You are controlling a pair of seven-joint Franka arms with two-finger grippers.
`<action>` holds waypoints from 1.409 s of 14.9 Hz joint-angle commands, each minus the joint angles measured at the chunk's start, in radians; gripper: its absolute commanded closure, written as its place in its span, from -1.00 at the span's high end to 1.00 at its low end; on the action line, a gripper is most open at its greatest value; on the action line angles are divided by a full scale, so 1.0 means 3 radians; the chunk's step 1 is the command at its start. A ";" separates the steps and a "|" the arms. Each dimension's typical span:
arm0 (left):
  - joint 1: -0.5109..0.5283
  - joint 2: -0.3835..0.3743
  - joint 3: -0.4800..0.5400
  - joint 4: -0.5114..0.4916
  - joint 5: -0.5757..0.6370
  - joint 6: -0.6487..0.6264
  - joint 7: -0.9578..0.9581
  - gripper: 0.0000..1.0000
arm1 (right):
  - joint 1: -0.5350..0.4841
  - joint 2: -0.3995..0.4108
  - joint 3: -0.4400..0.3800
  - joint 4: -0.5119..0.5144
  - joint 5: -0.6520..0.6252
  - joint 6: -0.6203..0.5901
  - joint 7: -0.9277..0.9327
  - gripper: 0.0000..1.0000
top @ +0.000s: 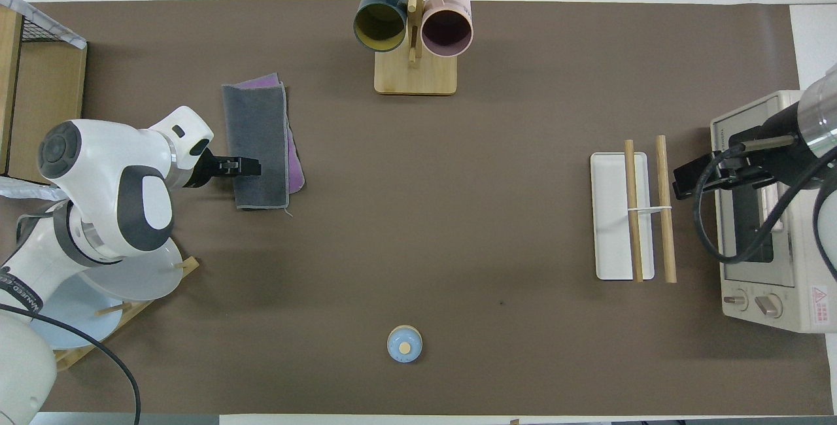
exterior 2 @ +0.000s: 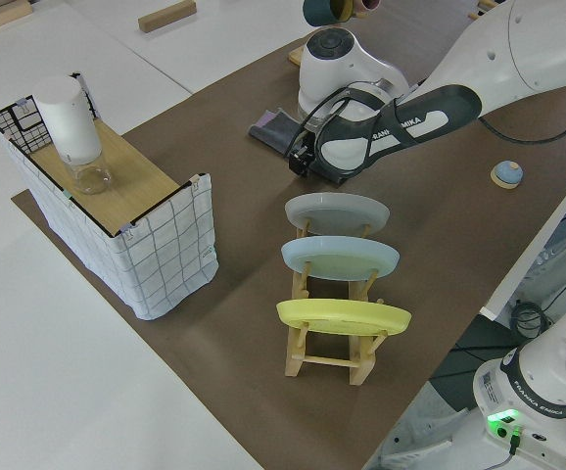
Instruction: Fold towel and hang on rack
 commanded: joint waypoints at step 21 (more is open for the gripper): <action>-0.0009 -0.0055 0.0007 0.0761 0.0043 -0.1004 -0.1468 -1.00 | 0.0034 -0.0341 0.0053 -0.0602 0.0282 0.0258 -0.0043 1.00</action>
